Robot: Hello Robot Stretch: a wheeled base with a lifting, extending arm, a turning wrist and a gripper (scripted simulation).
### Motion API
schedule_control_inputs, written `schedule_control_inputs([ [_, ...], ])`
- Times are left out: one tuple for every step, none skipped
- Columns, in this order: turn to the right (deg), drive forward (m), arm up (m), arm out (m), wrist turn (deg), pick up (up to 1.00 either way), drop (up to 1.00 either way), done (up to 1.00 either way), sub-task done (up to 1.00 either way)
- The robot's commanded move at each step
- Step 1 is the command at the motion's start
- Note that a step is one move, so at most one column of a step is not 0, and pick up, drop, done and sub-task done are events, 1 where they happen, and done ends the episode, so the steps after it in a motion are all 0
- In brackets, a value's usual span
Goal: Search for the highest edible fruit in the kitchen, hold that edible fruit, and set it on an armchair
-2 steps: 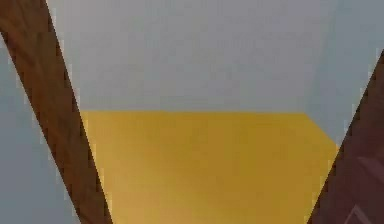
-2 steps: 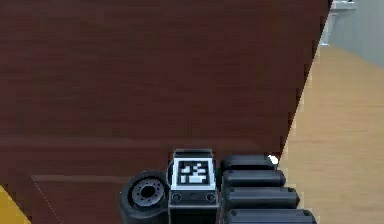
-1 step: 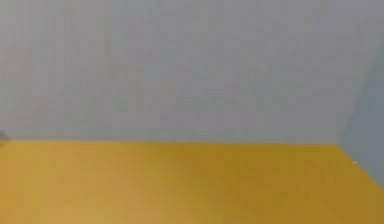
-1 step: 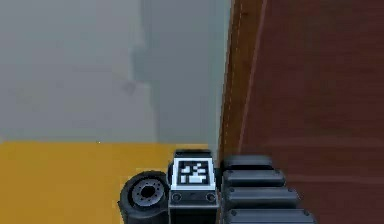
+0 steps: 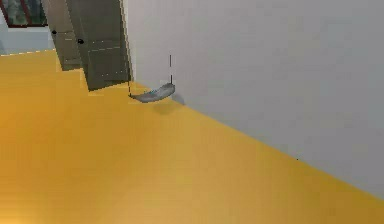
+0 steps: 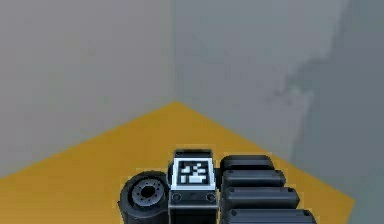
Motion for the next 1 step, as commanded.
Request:
schedule_control_inputs([
  [-18.0,0.0,0.0,0.0,0.0,0.0,0.0,0.0,0.0],
])
